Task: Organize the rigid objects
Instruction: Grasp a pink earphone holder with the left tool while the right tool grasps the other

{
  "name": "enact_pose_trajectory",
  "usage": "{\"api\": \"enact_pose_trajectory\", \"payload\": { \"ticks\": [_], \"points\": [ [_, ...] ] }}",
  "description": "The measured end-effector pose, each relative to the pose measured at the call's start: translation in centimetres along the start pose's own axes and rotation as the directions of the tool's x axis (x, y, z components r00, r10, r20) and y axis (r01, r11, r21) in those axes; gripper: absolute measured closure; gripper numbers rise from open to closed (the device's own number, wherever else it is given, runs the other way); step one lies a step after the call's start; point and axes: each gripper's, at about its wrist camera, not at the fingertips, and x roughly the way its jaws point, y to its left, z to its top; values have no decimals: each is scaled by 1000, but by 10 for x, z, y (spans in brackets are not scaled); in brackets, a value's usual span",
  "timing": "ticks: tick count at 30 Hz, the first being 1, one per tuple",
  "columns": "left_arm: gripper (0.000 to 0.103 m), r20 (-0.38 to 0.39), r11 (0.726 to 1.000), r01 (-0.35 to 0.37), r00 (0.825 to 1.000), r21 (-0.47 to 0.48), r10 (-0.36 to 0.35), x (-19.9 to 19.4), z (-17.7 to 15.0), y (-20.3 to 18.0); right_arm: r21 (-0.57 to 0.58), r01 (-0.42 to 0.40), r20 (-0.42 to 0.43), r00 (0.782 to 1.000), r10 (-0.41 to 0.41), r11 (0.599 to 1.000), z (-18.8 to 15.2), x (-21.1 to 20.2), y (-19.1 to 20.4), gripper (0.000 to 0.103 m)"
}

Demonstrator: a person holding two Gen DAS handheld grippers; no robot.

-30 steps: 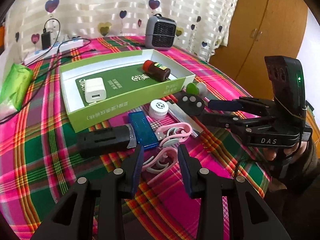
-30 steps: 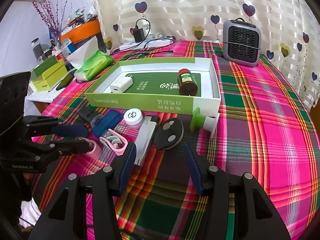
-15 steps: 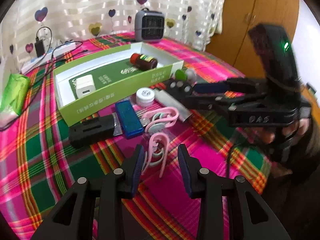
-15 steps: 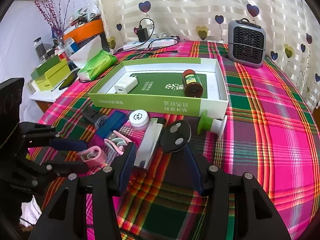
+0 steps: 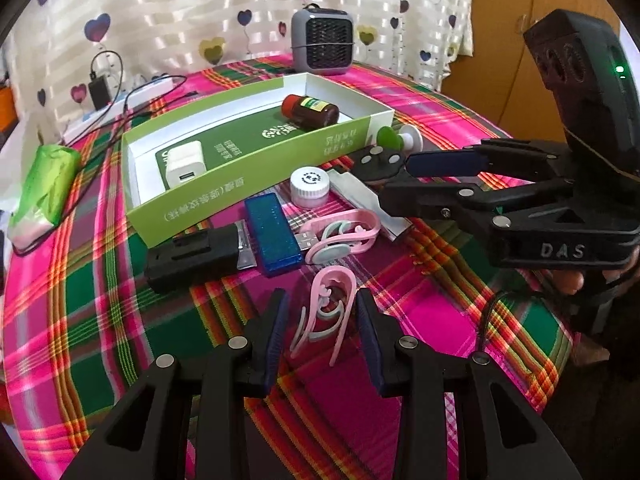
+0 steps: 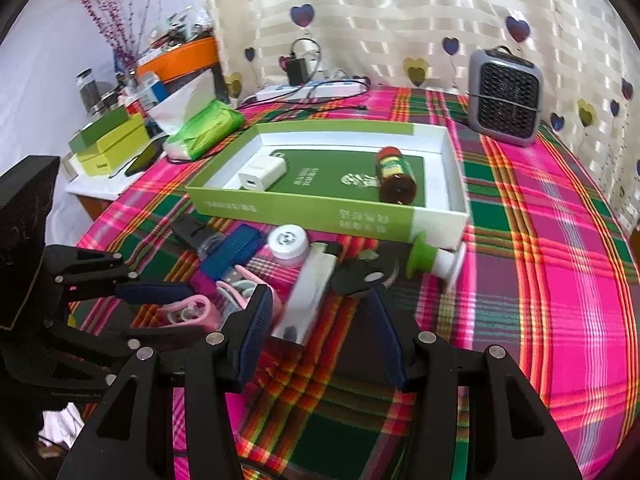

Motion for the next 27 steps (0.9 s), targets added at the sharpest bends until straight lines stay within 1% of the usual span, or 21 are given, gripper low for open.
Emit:
{"api": "enact_pose_trajectory", "payload": {
  "ticks": [5,8,12,14,19,22,27],
  "points": [
    [81,14,999,-31,999,-33,32,-2,-3,3,-51,-18,27,999,19,999,2,-3,10,52],
    [81,17,998,-28,999,-52,29,-4,-5,7,-83,-40,21,999,42,996,2,-1,17,52],
    [81,20,997,-46,999,-56,48,-6,-7,8,-115,-80,7,997,81,990,4,5,24,52],
    [81,22,997,-44,999,-69,46,-7,-9,11,-133,-97,-4,995,97,986,5,9,28,52],
    [81,25,994,-55,998,-93,57,-10,-13,16,-185,-138,-62,990,129,973,6,21,37,52],
    [81,28,993,-49,998,-110,52,-12,-15,19,-206,-169,-92,984,153,964,7,28,41,52],
    [81,32,992,-46,998,-117,50,-14,-17,21,-229,-182,-140,978,152,956,9,38,44,52]
  ]
}}
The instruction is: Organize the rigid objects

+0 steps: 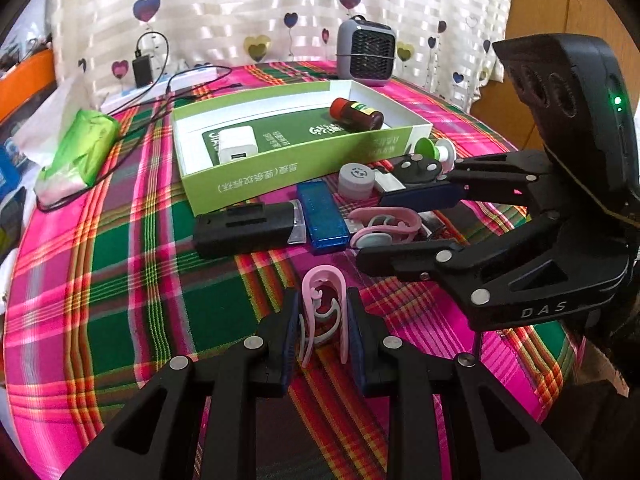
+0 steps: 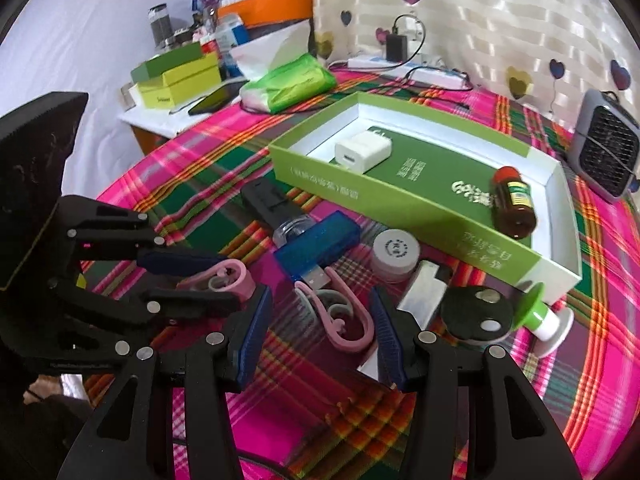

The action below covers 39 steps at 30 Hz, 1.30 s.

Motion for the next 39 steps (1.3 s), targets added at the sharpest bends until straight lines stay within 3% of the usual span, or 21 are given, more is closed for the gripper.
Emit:
{"api": "enact_pose_trajectory", "payload": {
  "ticks": [11,17,24,39],
  "points": [
    [81,4,1000,5,1000,-10,-5,-1,0,2,-53,34,-27,999,-36,998,-4,2,8,52],
    [81,4,1000,-2,1000,-7,2,-1,0,1,-40,70,-21,997,-71,997,-4,1,7,70],
    [81,5,1000,-7,1000,-4,7,-1,0,0,-36,72,-21,997,-73,997,-5,0,7,78],
    [81,5,1000,-13,1000,0,13,-1,0,0,-56,71,-23,997,-72,996,-8,-1,13,79]
  ]
}}
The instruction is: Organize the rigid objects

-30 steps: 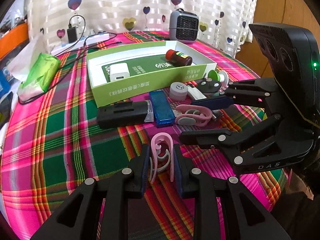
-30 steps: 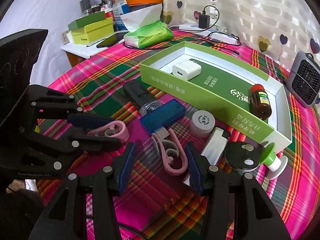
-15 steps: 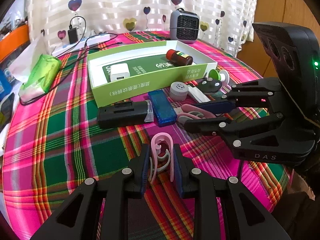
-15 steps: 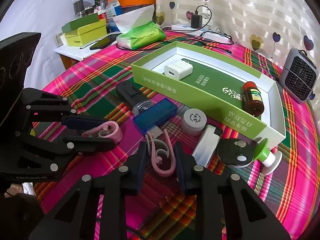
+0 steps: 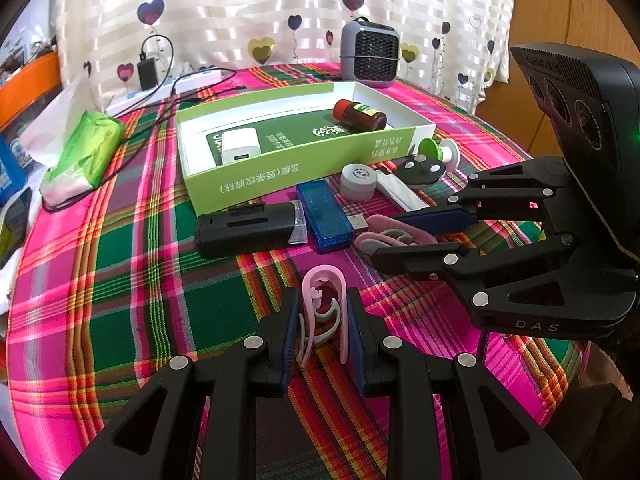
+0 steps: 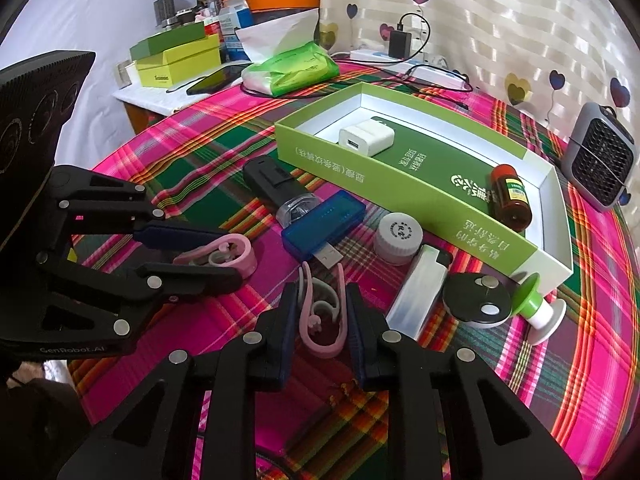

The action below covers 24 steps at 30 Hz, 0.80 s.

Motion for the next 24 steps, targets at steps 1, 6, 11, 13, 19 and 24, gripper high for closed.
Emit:
{"api": "enact_pose_trajectory", "payload": {
  "ticks": [1,6,11,13,19,24],
  "points": [
    [81,0,1000,0,1000,0,0,0,0,0,1,0,0,1000,0,1000,0,0,0,79],
    [81,0,1000,0,1000,0,0,0,0,0,4,1,0,1000,-1,1000,0,0,0,79],
    [81,0,1000,-1,1000,0,1,0,-1,-1,7,0,0,1000,0,1000,-1,-1,-1,79],
    [81,1,1000,-2,1000,-1,2,0,-1,-1,11,-1,0,1000,1,1000,-1,-1,-1,79],
    [81,0,1000,-12,1000,3,12,-1,1,0,28,-7,2,1000,7,1000,-3,-3,-1,79],
    [81,-1,1000,-19,1000,0,19,-2,0,0,43,-10,5,1000,10,999,-4,-5,0,79]
  ]
}}
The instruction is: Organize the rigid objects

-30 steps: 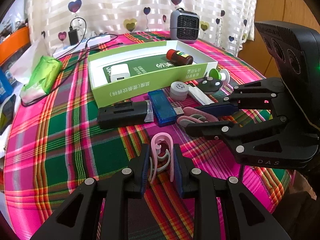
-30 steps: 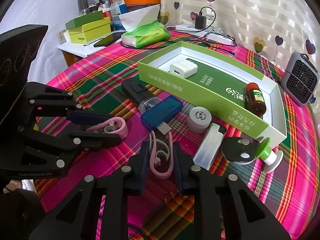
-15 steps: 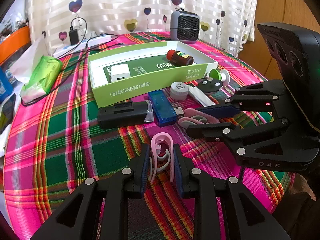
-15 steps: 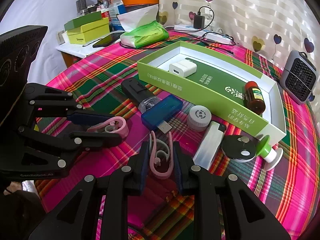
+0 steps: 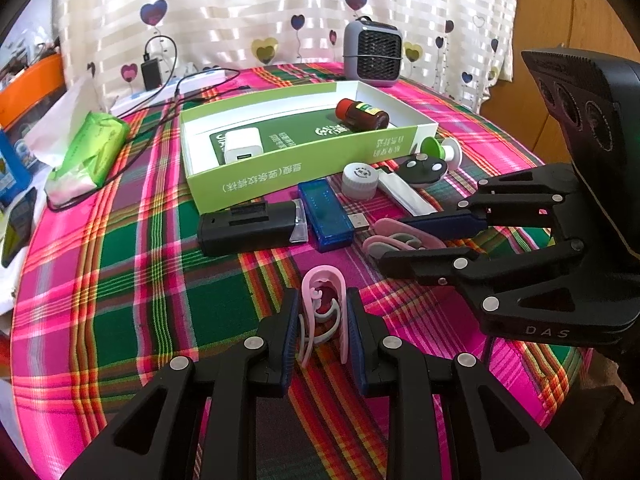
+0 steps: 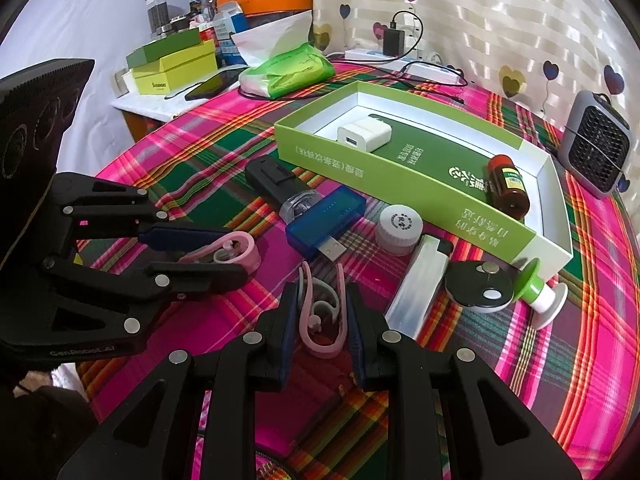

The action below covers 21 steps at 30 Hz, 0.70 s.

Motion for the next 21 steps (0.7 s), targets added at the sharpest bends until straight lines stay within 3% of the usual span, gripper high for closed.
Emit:
{"api": "enact_pose_trajectory", "payload": {
  "ticks": [21],
  "points": [
    [81,65,999,-30,997,20,28,-20,24,-1,72,8,89,996,-15,997,13,-31,-9,79]
  ]
}}
